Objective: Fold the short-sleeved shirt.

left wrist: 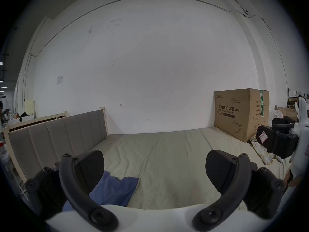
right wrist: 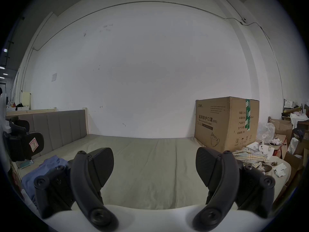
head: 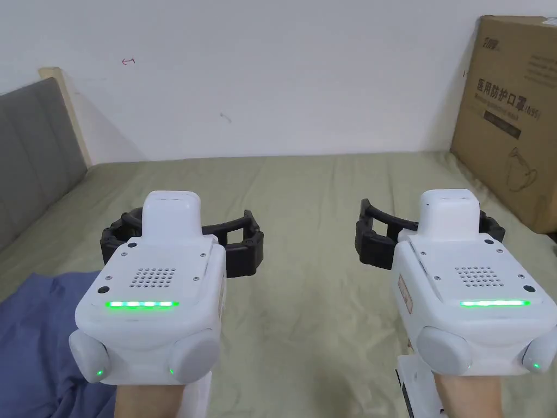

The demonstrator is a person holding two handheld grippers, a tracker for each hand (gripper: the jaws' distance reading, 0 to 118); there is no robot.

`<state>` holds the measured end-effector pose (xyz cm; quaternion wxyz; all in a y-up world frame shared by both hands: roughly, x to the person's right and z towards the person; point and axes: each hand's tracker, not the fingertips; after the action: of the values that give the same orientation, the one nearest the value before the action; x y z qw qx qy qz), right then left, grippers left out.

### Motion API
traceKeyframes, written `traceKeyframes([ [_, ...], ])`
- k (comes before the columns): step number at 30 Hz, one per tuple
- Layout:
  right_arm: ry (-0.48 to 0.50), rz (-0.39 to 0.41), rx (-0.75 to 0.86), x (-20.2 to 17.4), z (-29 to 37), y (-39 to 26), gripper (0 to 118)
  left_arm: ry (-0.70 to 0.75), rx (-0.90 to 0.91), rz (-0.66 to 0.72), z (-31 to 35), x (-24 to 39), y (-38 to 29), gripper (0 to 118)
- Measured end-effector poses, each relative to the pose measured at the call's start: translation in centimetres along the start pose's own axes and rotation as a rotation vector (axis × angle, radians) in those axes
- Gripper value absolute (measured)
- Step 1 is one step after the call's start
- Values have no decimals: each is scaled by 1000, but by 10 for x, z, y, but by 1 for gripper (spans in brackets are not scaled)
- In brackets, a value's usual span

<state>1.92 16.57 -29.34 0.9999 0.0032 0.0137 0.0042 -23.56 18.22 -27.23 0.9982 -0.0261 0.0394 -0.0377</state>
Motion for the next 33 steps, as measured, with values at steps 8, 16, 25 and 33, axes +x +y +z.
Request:
traceKeyframes([
  [8,0,0,-3,3,1,1,103,-4,-8,7,-1,0,-1,118],
  [16,-34,21,-2,4,2,-1,103,1,-7,1,-1,0,-1,118],
  [25,-25,26,-5,2,4,-3,103,7,-7,9,0,-2,-3,118],
  [33,-18,17,-3,3,4,-2,103,3,-17,11,-1,-2,-4,118],
])
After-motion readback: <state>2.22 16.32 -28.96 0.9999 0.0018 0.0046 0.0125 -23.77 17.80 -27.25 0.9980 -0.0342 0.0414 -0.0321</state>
